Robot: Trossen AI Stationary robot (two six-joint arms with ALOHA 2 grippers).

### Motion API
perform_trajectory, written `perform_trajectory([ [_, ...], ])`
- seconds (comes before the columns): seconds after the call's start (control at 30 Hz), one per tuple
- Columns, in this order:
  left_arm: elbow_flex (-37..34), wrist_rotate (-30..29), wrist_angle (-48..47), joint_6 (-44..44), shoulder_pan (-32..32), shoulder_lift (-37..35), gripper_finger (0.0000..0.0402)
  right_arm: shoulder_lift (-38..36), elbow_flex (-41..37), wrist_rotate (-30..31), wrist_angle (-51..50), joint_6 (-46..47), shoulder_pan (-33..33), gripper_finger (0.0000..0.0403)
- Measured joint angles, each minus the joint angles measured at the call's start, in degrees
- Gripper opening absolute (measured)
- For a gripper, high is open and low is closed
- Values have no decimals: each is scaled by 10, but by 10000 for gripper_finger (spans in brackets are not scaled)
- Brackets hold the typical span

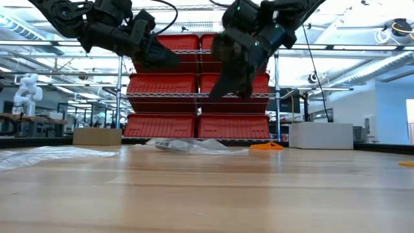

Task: Sort rubber bands
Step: Adjust the center transparent zip bag

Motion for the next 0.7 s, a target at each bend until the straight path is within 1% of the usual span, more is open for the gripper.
perform_trajectory([
  [0.03, -3, 0, 2, 0, 0, 0, 187, -5, 0, 0, -2, -8, 4, 11],
  [0.1, -7, -1, 0, 1, 0, 0, 187, -11, 0, 9, -16, -56, 14, 12],
  [0.2, -8, -2, -10, 13, 0, 0, 187, -10, 0, 92, -57, -154, 43, 15],
  [0.27, -8, -4, -15, 16, 0, 0, 187, 2, 0, 138, -79, -208, 64, 26],
  [0.37, -8, -9, -15, 16, 0, 0, 187, 26, 0, 194, -88, -248, 92, 58],
  [0.53, -9, -15, -14, 17, 0, 0, 187, 64, 0, 290, -62, -309, 127, 132],
  [0.63, -9, -15, -16, 17, 0, 0, 187, 85, 0, 301, -45, -350, 135, 165],
  [0.7, -9, -15, -16, 17, 0, 0, 187, 100, 0, 302, -39, -368, 138, 173],
])
